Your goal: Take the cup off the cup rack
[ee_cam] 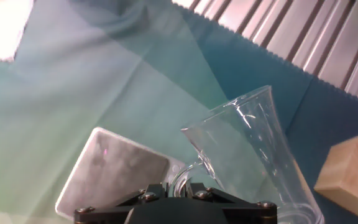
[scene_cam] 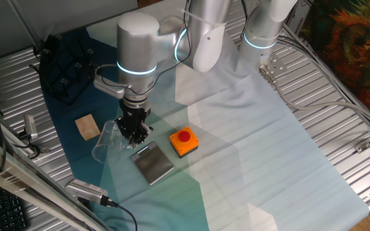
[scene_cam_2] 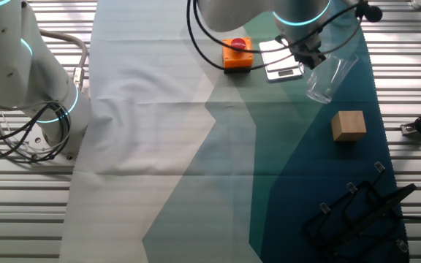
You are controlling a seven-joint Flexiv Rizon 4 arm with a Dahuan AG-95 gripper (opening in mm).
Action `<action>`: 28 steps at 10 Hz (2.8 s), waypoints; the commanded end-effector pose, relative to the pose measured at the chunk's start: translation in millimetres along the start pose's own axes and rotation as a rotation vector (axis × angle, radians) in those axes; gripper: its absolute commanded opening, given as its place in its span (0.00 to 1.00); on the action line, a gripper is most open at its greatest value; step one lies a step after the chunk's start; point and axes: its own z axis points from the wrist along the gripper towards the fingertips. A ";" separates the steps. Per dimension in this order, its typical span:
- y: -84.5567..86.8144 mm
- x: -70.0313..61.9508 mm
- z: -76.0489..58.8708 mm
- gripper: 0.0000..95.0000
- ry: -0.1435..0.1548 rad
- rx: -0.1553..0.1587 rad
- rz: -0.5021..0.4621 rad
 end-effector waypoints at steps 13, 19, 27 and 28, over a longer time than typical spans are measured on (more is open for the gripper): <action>-5.2 -5.1 5.8 0.00 -0.141 -0.049 -0.005; -5.2 -17.4 7.4 0.00 -0.180 -0.061 0.003; -4.3 -29.4 9.1 0.00 -0.273 -0.093 0.053; -4.6 -29.4 9.4 0.00 -0.280 -0.094 0.055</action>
